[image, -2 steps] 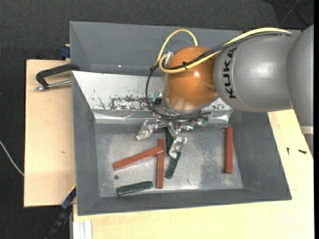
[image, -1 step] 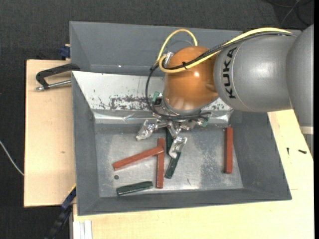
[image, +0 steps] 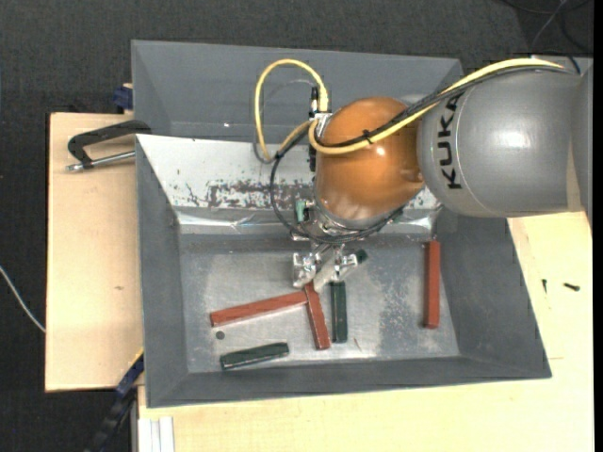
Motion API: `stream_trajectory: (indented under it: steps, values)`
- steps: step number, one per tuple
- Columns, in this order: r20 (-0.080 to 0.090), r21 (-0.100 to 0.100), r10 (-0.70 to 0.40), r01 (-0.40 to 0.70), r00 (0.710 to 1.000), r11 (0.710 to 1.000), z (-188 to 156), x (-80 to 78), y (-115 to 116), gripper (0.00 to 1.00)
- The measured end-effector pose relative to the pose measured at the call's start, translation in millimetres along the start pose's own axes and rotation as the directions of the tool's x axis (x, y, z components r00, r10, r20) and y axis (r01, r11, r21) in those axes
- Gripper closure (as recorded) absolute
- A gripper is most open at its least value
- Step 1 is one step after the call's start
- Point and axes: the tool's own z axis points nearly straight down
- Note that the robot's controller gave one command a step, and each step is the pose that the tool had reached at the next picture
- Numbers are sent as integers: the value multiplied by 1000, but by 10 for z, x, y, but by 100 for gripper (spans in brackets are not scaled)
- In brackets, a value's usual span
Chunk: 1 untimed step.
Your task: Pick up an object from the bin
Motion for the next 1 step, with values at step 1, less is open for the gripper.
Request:
stream_trajectory:
  steps: [1]
  values:
    - [0,0,0,0,1000,1000,0,1,-1,100]
